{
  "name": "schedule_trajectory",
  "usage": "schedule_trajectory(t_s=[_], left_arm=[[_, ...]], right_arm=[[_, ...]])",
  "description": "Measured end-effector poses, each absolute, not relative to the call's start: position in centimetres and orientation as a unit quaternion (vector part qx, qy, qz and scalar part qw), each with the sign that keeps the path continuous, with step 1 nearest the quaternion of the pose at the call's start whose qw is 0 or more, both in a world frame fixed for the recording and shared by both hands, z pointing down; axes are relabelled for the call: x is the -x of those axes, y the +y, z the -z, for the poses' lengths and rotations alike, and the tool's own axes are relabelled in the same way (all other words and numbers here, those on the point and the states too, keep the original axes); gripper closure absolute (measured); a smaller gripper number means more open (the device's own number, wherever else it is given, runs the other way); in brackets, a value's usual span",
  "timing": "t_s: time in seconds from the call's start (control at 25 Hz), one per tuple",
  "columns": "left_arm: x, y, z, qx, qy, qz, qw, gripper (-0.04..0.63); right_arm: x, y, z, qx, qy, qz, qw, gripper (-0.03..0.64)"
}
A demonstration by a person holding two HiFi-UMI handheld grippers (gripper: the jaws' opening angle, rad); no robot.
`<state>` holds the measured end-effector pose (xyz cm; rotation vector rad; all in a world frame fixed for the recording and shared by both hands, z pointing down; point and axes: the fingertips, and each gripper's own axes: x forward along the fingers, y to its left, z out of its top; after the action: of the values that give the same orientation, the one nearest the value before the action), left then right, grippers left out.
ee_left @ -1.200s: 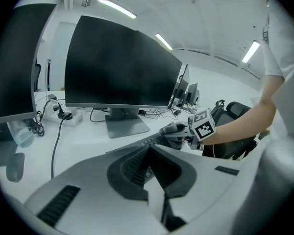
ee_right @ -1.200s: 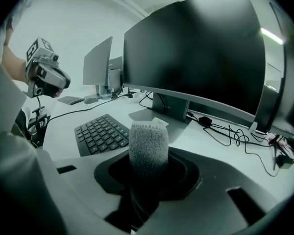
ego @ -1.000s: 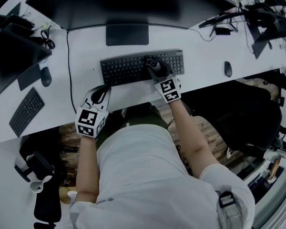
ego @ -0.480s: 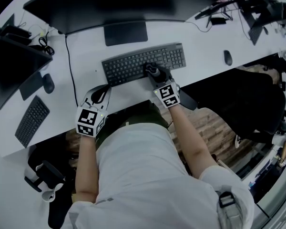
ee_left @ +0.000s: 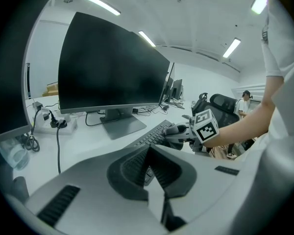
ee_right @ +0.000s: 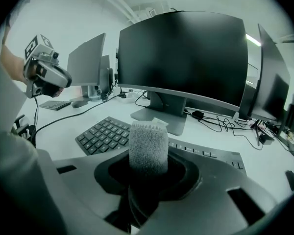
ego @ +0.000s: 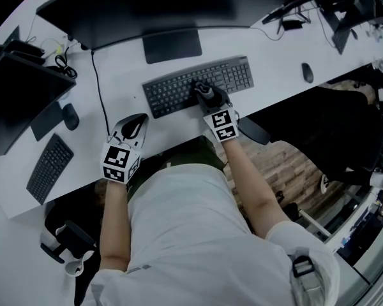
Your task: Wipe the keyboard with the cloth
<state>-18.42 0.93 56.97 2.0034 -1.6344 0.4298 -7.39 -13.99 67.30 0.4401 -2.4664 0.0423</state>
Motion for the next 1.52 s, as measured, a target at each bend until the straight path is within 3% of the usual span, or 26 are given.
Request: schedule_trajectory(t_s=[0.92, 1.52], left_arm=[[22.2, 1.2, -56.9, -0.709, -0.636, -0.147, 0.268, 0.594], [23.1, 2.8, -57.2, -0.712, -0.636, -0.133, 0.266, 0.594]], right_arm=[[15.2, -21.2, -66.4, -0.159, -0.937, -0.007, 0.311, 0.499], [17.0, -16.9, -66.6, -0.105, -0.942, 0.013, 0.319, 0.499]])
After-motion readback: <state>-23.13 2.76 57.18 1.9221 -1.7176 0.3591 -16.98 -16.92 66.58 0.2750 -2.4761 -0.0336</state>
